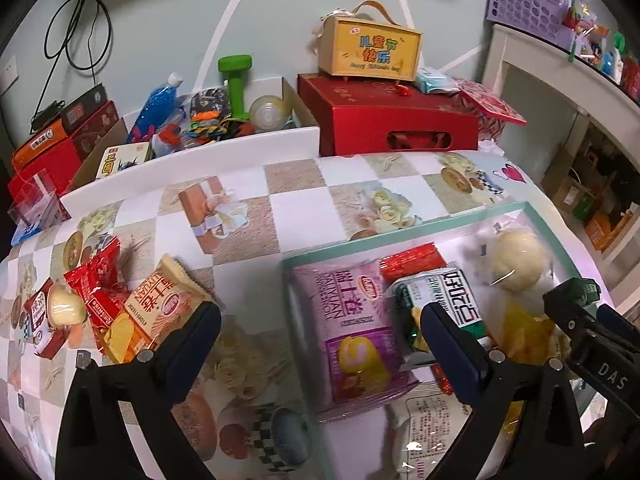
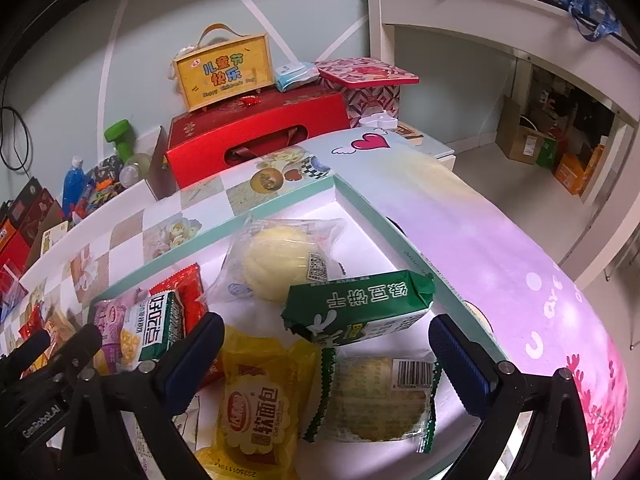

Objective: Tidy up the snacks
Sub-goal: 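Withdraw both open tools from the tray toward the red milk-biscuit and yellow bread packets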

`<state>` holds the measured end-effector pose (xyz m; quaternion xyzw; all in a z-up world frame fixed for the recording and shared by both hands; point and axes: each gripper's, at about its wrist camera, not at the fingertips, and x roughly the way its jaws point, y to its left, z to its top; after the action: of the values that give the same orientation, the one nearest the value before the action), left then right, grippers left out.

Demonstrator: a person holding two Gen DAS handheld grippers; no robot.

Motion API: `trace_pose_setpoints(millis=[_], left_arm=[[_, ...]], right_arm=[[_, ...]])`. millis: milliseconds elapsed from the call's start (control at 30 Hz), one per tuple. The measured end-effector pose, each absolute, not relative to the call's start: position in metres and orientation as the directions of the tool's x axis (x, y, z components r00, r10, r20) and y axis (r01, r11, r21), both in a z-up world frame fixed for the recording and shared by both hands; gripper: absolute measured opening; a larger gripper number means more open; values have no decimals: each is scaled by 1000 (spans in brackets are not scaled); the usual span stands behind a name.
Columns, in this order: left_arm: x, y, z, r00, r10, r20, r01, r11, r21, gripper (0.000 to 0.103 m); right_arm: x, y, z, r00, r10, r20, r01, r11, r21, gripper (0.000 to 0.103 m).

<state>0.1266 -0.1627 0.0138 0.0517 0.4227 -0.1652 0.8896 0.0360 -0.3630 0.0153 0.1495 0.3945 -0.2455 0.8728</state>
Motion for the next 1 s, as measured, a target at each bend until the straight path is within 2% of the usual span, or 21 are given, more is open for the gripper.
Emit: trace_pose_setpoints(millis=[467, 800, 1000], left_arm=[[121, -146, 8, 580, -235, -780, 324, 945, -43, 100], [120, -96, 11, 603, -226, -765, 237, 966, -99, 100], [129, -57, 14, 625, -186, -758, 149, 982, -118, 100]], right_arm=[[38, -351, 28, 592, -320, -740, 533, 844, 62, 103], [55, -312, 43, 644, -292, -707, 460, 887, 52, 103], [69, -281, 46, 681, -225, -697, 388, 918, 83, 103]])
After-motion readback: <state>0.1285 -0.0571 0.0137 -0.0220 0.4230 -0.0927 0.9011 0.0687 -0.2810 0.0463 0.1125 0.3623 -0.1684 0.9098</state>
